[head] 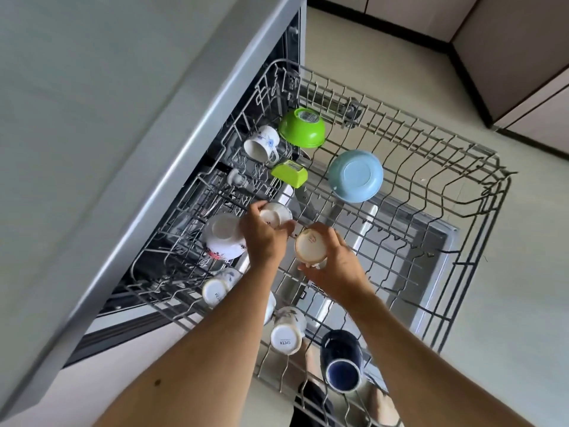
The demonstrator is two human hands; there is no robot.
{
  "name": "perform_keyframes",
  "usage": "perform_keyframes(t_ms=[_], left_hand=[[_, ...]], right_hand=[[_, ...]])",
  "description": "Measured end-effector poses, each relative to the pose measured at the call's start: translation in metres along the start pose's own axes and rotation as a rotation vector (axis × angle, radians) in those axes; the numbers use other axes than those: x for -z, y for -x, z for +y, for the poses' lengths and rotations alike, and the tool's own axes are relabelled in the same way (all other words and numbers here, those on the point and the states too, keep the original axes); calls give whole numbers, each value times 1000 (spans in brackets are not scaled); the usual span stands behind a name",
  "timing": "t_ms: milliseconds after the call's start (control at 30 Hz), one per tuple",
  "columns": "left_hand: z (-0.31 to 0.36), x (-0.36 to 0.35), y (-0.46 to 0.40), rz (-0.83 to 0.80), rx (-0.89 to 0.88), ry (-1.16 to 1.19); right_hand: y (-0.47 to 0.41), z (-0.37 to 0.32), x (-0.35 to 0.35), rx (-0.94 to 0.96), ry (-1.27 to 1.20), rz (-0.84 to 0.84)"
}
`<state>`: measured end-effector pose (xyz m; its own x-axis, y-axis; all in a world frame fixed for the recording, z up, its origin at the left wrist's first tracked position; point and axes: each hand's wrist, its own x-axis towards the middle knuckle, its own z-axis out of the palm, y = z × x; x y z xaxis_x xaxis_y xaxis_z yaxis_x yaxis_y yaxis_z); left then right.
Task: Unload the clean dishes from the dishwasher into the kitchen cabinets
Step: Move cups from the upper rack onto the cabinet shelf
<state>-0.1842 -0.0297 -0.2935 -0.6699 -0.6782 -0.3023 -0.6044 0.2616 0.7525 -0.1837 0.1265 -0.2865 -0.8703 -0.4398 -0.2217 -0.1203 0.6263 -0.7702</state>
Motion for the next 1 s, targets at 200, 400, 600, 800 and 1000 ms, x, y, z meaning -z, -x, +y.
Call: perform_keyframes(t_ms=[200,400,600,800,1000], left_hand=[[12,17,22,57,-54,79],[41,49,74,-12,-13,137],[81,84,145,20,-5,261],[121,125,230,-26,-59,374],[154,168,303,21,-147,420]], right_hand=[[15,-12,12,-38,-164,214],[44,-35,57,-58,-203,269],[93,-71,118,-54,-226,204],[156,-99,175,46,-205,212],[197,-129,218,191,-123,179]])
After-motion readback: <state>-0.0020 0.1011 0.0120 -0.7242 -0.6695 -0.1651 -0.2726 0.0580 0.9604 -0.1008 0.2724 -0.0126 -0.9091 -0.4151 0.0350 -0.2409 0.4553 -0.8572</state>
